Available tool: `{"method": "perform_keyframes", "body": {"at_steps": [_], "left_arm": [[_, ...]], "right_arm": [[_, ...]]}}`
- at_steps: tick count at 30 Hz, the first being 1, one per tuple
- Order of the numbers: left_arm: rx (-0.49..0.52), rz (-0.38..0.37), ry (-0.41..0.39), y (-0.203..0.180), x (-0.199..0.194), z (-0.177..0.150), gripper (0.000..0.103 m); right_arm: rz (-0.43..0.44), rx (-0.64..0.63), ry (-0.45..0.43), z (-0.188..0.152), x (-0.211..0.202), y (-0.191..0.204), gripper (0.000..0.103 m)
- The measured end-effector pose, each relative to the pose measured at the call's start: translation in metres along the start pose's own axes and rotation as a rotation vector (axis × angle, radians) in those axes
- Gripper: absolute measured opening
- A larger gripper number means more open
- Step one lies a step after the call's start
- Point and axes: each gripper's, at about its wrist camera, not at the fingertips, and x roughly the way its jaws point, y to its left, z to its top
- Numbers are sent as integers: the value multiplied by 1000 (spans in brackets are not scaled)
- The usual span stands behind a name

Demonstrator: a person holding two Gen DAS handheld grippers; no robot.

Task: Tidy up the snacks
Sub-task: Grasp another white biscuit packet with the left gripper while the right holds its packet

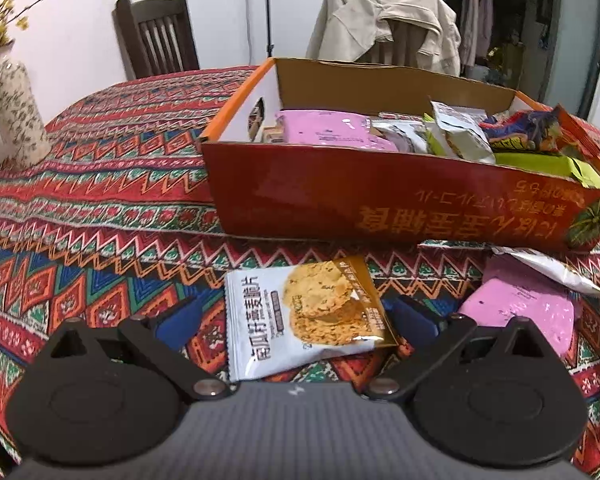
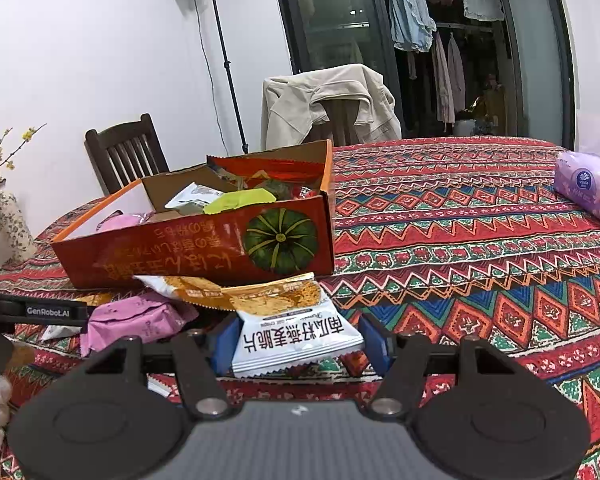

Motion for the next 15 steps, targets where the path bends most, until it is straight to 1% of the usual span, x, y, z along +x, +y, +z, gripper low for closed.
{"method": "perform_keyframes", "body": {"at_steps": [5,11,13,14,15], "left_arm": [[-9,9,-11,1,-3,-3,103],[-9,-3,-15,4,-6,-5,101],[-12,-4,-22,5,-8,-6,95],[-14,-1,-26,5,-9,-7,93],[-18,3,-30,6,-10,-7,88]], "right_arm": [[0,0,0,0,0,0,63],[0,0,0,0,0,0,63],[0,0,1,0,0,0,63],[0,1,2,0,0,0,63],[-1,1,2,0,0,0,63]]}}
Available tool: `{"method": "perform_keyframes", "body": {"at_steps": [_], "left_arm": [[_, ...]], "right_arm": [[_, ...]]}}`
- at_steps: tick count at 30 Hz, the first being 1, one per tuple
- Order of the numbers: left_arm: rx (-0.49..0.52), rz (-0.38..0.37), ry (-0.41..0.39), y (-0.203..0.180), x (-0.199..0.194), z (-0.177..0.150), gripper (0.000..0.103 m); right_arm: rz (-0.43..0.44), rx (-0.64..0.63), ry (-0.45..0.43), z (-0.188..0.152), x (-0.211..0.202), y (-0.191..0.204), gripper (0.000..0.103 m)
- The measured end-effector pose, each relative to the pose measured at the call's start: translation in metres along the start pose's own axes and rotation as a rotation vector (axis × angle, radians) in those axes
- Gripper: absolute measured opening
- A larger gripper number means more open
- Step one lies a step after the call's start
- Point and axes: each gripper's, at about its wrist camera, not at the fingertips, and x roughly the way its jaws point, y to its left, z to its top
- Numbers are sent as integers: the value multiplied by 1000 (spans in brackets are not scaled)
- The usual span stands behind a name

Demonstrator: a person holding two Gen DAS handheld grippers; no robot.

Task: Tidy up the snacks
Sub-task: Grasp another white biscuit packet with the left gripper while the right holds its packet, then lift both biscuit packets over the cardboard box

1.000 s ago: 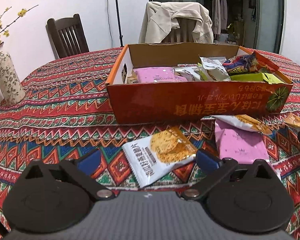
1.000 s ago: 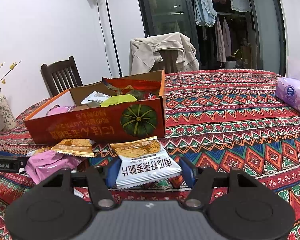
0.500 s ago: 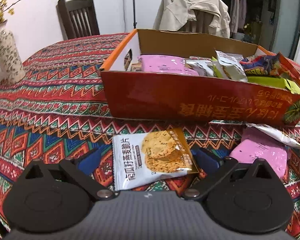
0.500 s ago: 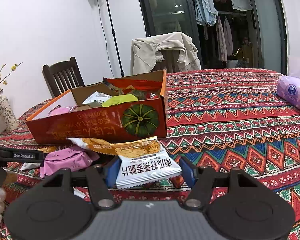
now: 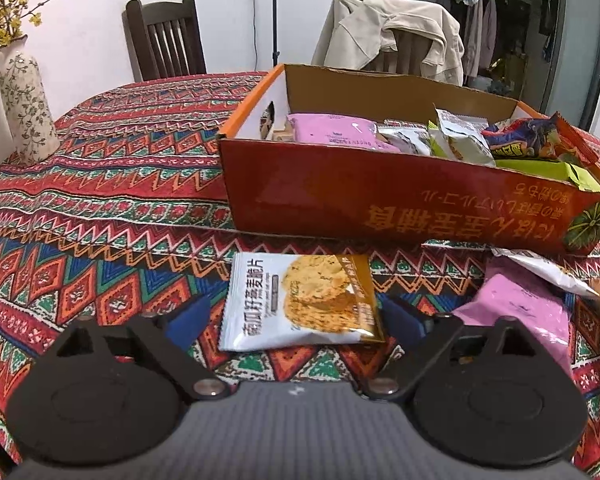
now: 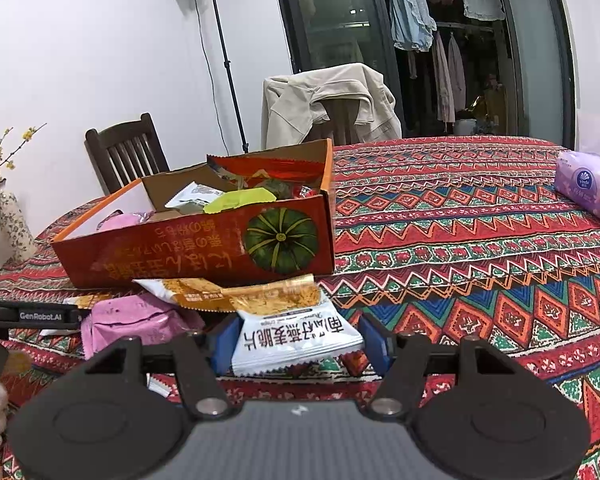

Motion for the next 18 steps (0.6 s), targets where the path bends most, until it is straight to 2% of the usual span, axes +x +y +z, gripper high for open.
{"method": "perform_keyframes", "body": {"at_steps": [1,9,15,16,18], "left_arm": [[-4,4,-6,1,-1,0,83],[-17,1,-43,6,-7,-2,63],[-24,-17,-90,7,-14,-2,60],[-22,-18,-108,7,-18,-3,60],[-14,-17,-143,5,-23,-4,60]], "right_arm": [[0,0,0,0,0,0,63],[2,-6,-5,-1,0,1,63],[9,-15,-8,-1,-1,2,60],[10,-18,-9,-1,-1,3,58],[16,-24,-10,-1,-1,3,41]]}}
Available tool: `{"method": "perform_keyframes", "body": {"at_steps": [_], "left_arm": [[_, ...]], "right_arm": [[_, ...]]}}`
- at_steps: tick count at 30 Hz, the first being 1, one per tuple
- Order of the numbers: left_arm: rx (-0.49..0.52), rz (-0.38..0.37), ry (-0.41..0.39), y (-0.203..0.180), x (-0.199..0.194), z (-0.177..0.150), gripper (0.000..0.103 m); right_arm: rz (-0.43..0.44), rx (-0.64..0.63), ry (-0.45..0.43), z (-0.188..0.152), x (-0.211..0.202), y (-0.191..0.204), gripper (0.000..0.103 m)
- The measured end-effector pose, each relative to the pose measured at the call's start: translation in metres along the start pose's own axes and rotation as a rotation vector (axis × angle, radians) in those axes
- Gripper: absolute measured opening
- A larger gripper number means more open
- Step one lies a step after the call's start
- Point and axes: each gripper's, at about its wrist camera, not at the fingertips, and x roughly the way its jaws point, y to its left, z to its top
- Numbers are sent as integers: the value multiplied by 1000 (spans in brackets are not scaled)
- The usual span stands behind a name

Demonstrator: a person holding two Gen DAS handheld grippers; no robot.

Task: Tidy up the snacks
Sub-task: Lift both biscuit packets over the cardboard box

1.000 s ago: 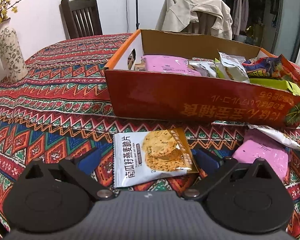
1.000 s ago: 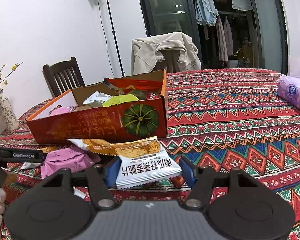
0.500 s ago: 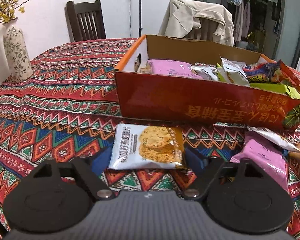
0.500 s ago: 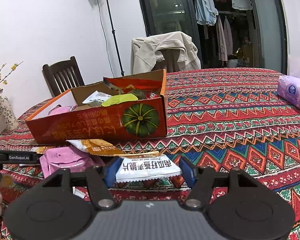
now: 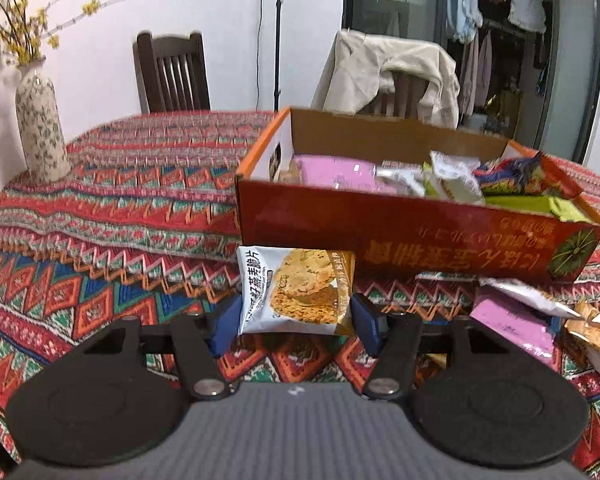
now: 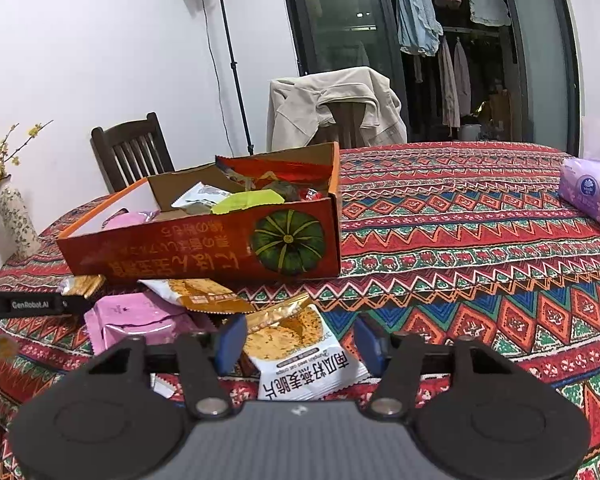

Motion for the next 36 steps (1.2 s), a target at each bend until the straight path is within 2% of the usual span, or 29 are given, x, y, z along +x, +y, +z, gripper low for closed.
{"method": "perform_keyframes", "body": {"at_steps": [2,6,7,9,12,16,17,18,20,21,22,28,36], "left_arm": [[9,2,-29,-1,-5,0,60],[4,-7,-71,0,-12,0,60],[2,-10,-79,0,-13,0,60],[0,-21,-93,1,-16,1,60],[4,-33,-109,1,-19,0,60],[1,-51,-133,2,-23,0,60],[-3,-57,-138,3,-24,0,60],[-6,-63,-141,4,-25,0,60],[-11,-74,-145,5,-26,0,60],[-12,-81,-146,5,-26,0,60],[-13,-85,-148,5,-27,0,60],[-14,-103,-155,5,-29,-1,60],[-12,-119,-170,6,-37,5,60]], "right_arm": [[1,-1,1,0,0,0,35],[-15,5,-11,0,-1,-1,38],[-18,2,-18,0,-3,0,42],[-21,-18,-19,-1,-4,3,66],[3,-76,27,-1,3,12,71],[-34,-130,110,1,20,22,71],[-37,-134,119,1,22,22,65],[-41,-134,121,1,23,22,50],[-50,-133,111,2,22,22,36],[-47,-131,109,1,21,21,18],[-47,-129,104,0,19,21,14],[-60,-141,64,-1,6,24,13],[-70,-140,-34,10,-19,26,13]]}}
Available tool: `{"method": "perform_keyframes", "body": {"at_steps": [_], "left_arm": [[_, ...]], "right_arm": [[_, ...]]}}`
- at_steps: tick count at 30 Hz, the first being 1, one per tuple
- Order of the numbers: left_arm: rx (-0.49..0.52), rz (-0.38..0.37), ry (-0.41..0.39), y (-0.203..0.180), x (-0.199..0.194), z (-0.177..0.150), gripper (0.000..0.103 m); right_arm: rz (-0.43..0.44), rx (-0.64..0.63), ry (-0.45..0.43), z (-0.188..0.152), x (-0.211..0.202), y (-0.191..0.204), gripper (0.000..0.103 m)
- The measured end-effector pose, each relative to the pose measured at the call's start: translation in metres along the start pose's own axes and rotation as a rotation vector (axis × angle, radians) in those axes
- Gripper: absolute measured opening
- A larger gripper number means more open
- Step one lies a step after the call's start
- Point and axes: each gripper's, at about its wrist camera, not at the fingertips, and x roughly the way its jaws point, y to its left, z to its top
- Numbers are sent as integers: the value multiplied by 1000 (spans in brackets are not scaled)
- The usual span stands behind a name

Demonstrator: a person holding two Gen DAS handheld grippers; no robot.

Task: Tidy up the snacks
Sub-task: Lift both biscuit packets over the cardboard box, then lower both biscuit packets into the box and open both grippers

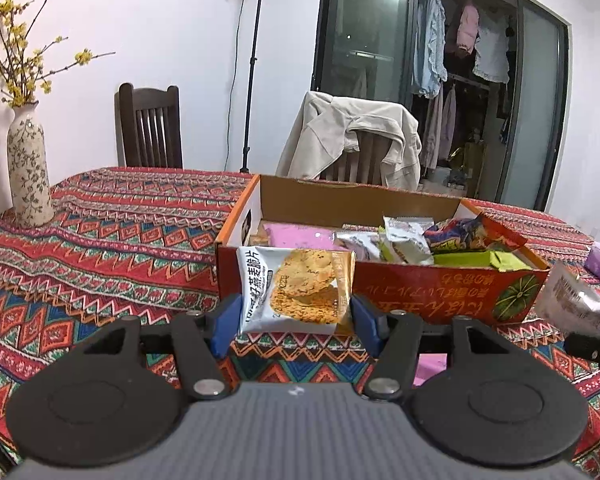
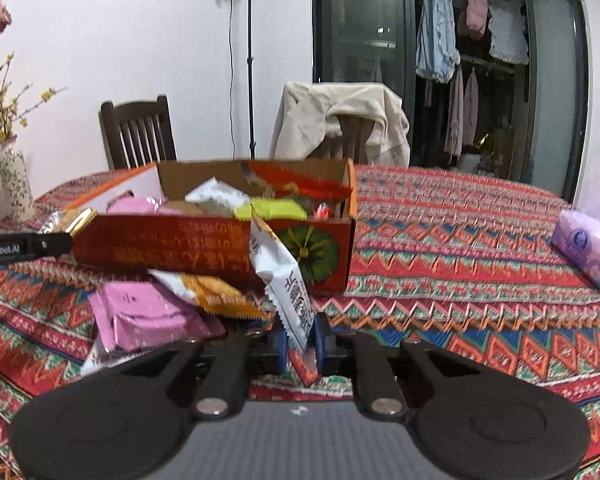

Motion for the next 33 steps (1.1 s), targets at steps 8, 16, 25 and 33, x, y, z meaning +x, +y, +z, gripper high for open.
{"method": "perform_keyframes", "body": {"at_steps": [8,16,25,33], "left_arm": [[21,-29,-53,-8,-16,18,60],[76,-30,-126,-26,-18,51,60],[52,-13,-151,-34,7,88,60],[29,1,-154,-40,43,112,60]], "right_arm": [[8,-7,-92,19,-18,5,13],[28,-25,-171,49,-17,15,13],[43,-38,-236,93,2,29,13],[54,-15,-243,122,40,34,13]]}}
